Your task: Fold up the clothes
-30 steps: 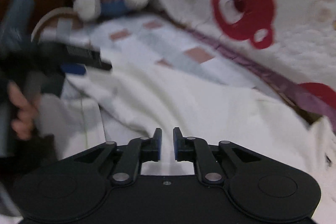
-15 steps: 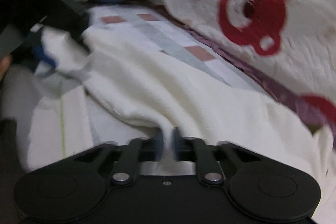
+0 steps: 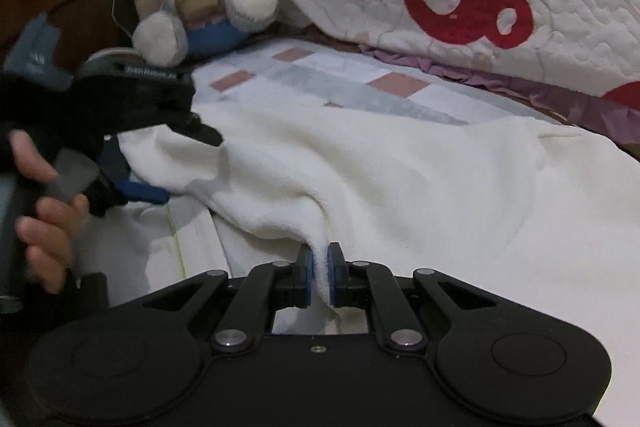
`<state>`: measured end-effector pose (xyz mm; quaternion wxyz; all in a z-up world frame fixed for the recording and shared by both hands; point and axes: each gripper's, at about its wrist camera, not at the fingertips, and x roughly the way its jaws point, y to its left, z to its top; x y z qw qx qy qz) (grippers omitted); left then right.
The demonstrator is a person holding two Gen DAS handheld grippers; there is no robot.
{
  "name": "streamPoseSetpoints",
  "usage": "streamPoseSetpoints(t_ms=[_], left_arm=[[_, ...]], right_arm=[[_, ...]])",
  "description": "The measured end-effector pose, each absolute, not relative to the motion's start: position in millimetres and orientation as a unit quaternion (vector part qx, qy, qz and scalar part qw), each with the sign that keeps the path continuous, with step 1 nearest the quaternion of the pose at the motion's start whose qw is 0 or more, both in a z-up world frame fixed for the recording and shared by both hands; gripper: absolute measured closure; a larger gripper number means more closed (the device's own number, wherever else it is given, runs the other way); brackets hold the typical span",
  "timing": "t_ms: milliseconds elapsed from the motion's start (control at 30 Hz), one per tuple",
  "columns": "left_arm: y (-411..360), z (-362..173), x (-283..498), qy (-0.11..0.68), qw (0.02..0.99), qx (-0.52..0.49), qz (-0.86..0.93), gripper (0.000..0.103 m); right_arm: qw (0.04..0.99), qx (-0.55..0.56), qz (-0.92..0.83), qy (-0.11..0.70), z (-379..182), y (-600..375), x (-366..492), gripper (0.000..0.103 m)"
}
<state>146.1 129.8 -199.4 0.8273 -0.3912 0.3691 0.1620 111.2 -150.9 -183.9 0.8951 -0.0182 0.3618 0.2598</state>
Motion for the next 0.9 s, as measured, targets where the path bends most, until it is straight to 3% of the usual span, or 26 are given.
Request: streamPoseSetpoints(t_ms=[133,200,233,267,300,533,700,767,900], left_arm=[[117,-200,157,0.359,0.865,-0.310,0.162,0.024],[110,-200,160,0.357,0.877,-0.278,0.161,0.032],[109,-200,161,0.357,0.880,-0.268,0.162,0.050],[109,-200,162,0.358,0.882,-0.260,0.162,0.078],[112,-201,163,0.361,0.881,-0.261,0.157,0.087],[97,-156,151,0.265,0.926,-0.256,0.083,0.091],[12,-101,129,0.188,0.957,-0.198,-0.095,0.091],[-32,-96,120,0.203,0.939,-0.189,-0.202,0.091],[-102,-139,103,0.356,0.842,-0.224,-0.337,0.091]], right_arm=[[0.888,0.006,0.269,0.373,-187,-157,112,0.092],[0.879,0.011,0.276,0.389,-194,-159,113,0.091],[0.875,0.014,0.279,0.395,-197,-161,113,0.090],[0.874,0.024,0.284,0.393,-199,-163,112,0.088],[0.872,0.038,0.288,0.394,-199,-167,113,0.087],[0.877,0.177,0.238,0.377,-171,-227,113,0.061],[0.879,0.281,0.122,0.365,-164,-326,81,0.060],[0.878,0.301,0.089,0.361,-165,-360,60,0.060],[0.885,0.274,0.021,0.376,-172,-393,36,0.059]])
